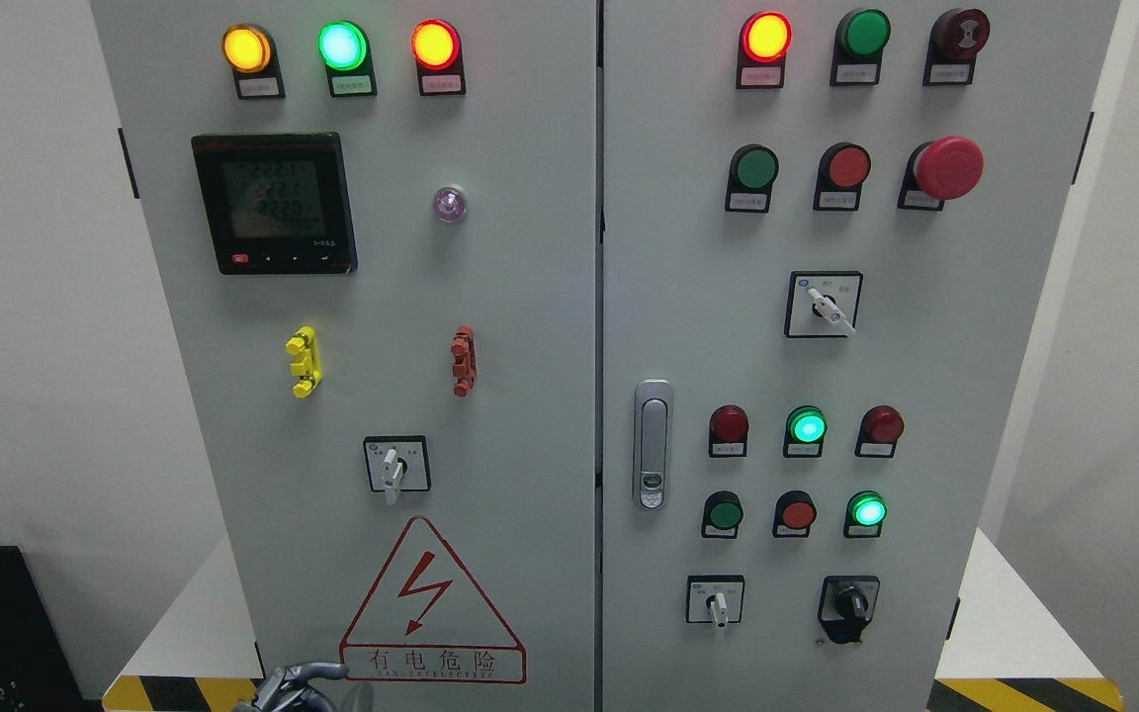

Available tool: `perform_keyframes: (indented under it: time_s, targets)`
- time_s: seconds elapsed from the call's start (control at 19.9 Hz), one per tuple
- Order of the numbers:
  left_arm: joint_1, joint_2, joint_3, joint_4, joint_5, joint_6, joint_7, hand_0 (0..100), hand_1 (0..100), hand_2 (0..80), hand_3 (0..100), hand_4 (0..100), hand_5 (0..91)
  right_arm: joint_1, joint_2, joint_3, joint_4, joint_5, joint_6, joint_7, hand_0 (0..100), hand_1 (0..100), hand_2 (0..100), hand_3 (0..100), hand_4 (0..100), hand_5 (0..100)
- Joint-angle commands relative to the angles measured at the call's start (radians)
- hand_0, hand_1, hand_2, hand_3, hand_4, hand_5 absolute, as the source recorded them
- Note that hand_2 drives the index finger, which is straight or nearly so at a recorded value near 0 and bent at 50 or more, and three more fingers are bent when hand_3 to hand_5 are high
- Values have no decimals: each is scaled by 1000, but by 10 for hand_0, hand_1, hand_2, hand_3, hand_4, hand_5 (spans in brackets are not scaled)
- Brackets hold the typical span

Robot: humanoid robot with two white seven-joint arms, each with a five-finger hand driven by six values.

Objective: Turn on light switch 1

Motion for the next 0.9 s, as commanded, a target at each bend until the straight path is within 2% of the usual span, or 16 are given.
perform_keyframes:
  time_s: [0.0, 0.15, 0.25, 0.45, 0.7, 0.85]
  targets:
    - [-69, -18, -10, -92, -1, 44, 40, 58, 628, 470, 879, 931, 853, 0, 0, 0, 0, 0, 0, 0, 307, 0, 0, 0, 0, 0]
    - [-89, -19, -18, -92, -1, 75, 58, 38, 644, 483, 877, 930, 850, 0, 0, 0, 0, 0, 0, 0, 307, 0, 0, 0, 0, 0]
    - [-97, -19, -18, -90, -4, 78, 58, 30, 651, 485, 876, 929, 849, 0, 0, 0, 0, 0, 0, 0, 307, 0, 0, 0, 0, 0]
    - [-164, -30, -16, -84, -3, 157, 58, 12, 662, 487, 877, 929, 847, 0, 0, 0, 0, 0, 0, 0, 307, 0, 0, 0, 0, 0]
    - [-192, -42, -16, -83, -4, 191, 58, 2, 672, 488, 879, 929, 843, 0, 0, 0, 0, 0, 0, 0, 307, 0, 0, 0, 0, 0]
    - [-218, -62, -16, -83, -6, 246, 58, 0, 679, 494, 881, 930, 842, 0, 0, 0, 0, 0, 0, 0, 307, 0, 0, 0, 0, 0]
